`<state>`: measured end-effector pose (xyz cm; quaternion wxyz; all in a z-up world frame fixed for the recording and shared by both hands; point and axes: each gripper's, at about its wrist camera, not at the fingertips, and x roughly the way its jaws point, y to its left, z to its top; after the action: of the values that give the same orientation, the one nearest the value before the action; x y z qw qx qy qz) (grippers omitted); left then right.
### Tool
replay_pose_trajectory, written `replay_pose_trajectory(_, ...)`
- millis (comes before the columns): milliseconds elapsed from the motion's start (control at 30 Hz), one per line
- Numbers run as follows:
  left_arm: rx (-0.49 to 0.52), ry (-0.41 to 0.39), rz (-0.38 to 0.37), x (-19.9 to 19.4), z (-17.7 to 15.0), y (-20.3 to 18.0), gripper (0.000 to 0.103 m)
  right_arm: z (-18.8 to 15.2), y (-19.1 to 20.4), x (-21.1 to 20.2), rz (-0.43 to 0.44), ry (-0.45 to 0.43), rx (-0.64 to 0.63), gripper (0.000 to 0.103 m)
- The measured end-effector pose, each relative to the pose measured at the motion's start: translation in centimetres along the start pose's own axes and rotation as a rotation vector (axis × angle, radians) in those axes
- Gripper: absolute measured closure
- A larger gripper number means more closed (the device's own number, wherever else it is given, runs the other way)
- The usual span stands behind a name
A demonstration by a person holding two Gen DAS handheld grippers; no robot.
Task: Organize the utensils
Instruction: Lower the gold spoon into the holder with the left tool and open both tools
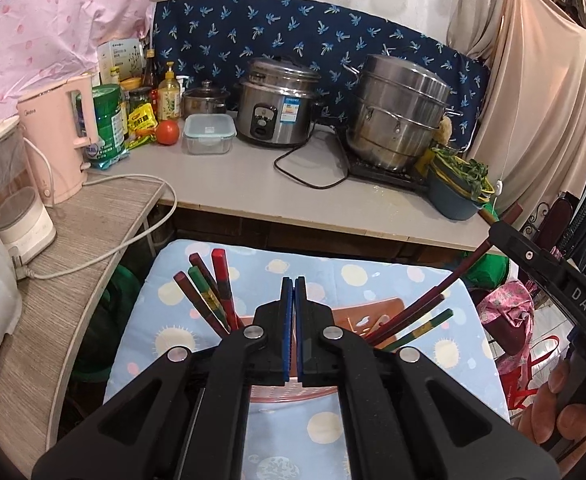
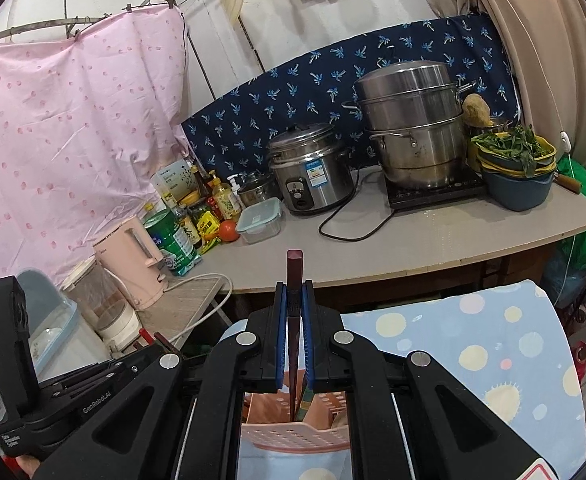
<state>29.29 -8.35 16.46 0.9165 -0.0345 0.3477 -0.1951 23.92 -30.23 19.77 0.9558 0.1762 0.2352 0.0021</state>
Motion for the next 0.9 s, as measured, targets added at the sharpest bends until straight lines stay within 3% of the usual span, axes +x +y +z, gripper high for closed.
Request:
replay_pose_trajectory(200, -0.015, 0.002, 0.016, 0.8, -0.4, 0.6, 0.101, -0.7, 0.0, 0.1, -0.008, 0.007, -0.010, 0.091)
replay_pose_trajectory(333, -0.027, 0.000, 0.027, 0.7, -0.6, 1.0, 0.085, -0.8, 0.1, -0.5, -0.003, 0.006, -0.015, 0.090)
replay_pose_trajectory(533, -0.017, -0.021, 0.051, -0.4, -1.0, 0.8, 0.077, -1.8, 0.3, -1.6, -0.001, 0.015, -0.030, 0.085)
replay_pose_trajectory(667, -0.012, -0.027, 0.079, -1.3, -1.7, 0.7, 0.075, -2.9, 0.4, -2.6, 0.003, 0.030, -0.037, 0.079)
replay_pose_trajectory(900, 0.002, -0.009, 0.142, -2.5, -4.0, 0.7, 0.075, -6.2, 0.9, -4.2, -0.011, 0.080, -0.084, 0.078)
